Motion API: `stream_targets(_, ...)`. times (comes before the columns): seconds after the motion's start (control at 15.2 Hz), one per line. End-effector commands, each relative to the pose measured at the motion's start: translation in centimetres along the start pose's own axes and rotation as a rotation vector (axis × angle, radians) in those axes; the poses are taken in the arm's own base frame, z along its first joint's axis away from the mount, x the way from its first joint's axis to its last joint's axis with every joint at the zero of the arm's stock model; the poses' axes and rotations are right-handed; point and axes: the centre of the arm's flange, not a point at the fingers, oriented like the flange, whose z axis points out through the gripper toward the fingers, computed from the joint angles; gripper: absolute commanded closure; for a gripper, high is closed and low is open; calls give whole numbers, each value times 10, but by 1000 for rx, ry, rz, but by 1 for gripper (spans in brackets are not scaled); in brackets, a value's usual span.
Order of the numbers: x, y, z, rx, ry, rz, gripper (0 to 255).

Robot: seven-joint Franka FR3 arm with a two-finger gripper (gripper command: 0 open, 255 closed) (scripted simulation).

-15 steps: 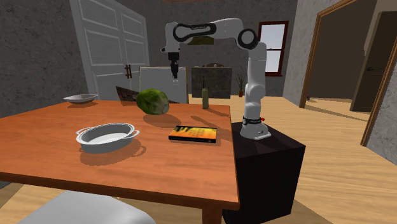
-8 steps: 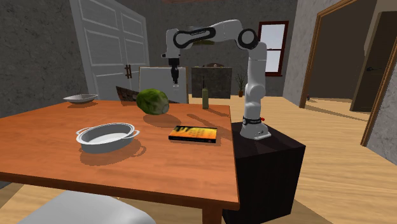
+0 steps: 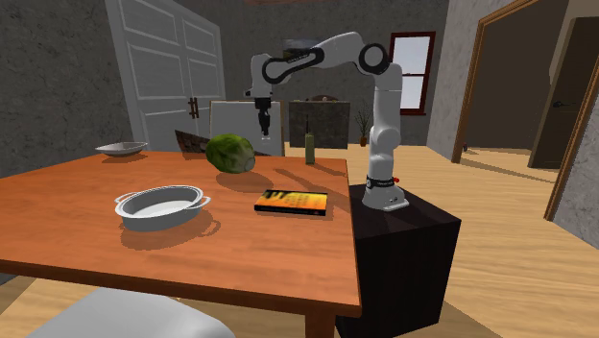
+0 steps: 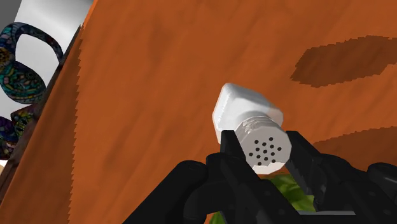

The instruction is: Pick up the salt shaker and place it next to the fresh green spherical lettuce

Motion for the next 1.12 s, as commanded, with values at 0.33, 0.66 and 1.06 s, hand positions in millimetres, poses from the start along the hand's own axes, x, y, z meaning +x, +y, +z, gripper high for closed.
stream_targets(0.33,0,1,37,0,1,0,255)
stream_targets(0.66,1,1,62,0,1,0,255)
stream_targets(1.06,1,1,62,0,1,0,255)
